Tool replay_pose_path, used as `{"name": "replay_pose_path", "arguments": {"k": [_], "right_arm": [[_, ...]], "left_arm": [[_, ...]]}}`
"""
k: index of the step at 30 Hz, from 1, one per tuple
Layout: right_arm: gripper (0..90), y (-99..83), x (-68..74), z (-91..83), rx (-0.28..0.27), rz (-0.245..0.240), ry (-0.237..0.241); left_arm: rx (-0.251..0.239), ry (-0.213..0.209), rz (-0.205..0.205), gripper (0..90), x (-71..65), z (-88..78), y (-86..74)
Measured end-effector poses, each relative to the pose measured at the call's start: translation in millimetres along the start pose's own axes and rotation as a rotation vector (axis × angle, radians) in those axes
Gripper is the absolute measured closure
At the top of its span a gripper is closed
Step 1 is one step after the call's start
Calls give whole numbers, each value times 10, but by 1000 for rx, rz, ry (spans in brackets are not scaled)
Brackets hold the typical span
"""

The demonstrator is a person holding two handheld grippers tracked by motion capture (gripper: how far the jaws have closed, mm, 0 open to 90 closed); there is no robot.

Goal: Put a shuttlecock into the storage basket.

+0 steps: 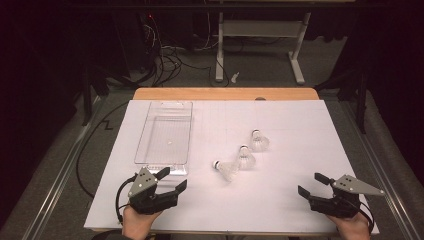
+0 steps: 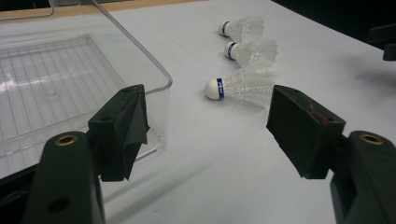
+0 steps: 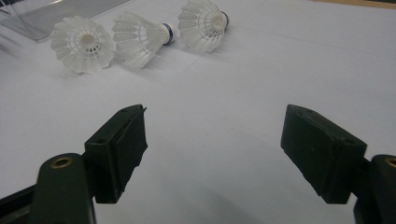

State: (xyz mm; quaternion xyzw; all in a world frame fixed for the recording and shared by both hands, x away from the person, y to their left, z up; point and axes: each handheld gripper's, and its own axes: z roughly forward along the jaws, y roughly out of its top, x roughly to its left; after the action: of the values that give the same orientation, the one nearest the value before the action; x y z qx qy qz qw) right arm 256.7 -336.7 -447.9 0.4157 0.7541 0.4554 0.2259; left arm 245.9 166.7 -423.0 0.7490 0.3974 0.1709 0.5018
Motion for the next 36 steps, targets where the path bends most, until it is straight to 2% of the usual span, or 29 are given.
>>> {"name": "replay_pose_path", "arguments": {"k": [29,36], "right_arm": [[228,2,10,1,1,-3,6],[227,3,13,3,2,-2,8]], "left_arm": [[16,-55,42,303,-158,236,133],[18,-60,41,305,-182,285,158]]}}
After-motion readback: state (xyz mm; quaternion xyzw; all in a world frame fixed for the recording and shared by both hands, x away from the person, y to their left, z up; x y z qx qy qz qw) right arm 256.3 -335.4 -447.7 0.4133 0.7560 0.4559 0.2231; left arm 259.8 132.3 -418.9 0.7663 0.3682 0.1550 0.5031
